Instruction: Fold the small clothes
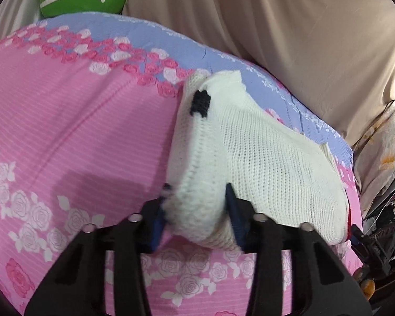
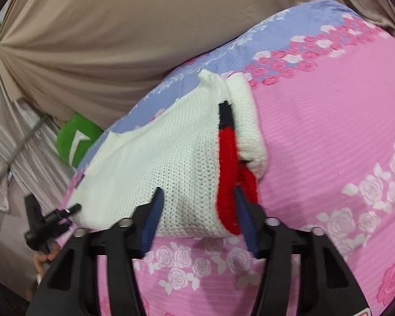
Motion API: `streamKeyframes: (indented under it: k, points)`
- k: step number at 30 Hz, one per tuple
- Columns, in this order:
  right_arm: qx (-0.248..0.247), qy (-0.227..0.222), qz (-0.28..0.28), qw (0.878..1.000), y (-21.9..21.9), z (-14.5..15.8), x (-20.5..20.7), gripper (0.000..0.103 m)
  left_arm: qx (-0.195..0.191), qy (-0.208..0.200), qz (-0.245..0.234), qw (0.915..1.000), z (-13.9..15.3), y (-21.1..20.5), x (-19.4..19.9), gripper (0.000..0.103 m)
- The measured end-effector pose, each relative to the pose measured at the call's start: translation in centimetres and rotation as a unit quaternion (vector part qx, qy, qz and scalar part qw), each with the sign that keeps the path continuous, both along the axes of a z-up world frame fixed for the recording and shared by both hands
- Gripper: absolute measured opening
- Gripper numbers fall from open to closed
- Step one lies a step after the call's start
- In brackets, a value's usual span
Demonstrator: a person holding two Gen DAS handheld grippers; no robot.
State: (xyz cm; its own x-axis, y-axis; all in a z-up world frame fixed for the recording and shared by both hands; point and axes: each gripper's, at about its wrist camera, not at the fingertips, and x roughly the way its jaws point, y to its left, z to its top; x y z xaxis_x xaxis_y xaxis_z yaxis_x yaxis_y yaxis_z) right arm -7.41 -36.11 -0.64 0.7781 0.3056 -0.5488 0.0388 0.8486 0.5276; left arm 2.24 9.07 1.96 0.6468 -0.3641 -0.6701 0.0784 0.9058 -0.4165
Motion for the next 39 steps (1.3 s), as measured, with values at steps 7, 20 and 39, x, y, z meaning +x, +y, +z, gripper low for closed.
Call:
streamKeyframes:
  k: [7,20,39]
  points:
    - [-0.006,-0.030,-0.055,0.998,-4.4,1.8,-6.2,0.002,0.009,0.021,-0.008,0.9997,-0.1,2.5,-2.0,0.014]
    - [-0.026,-0.024,-0.037,0.999,-3.7,1.2,-5.5,0.079,0.010,-0.039,0.009,0.9991,2.5,1.7,-5.2,0.067]
    - [-0.118,0.024,-0.038,0.992,-2.0,2.3,-3.0,0.016,0.030,-0.009,0.026,0.9992,0.2,2.1,-3.5,0.022]
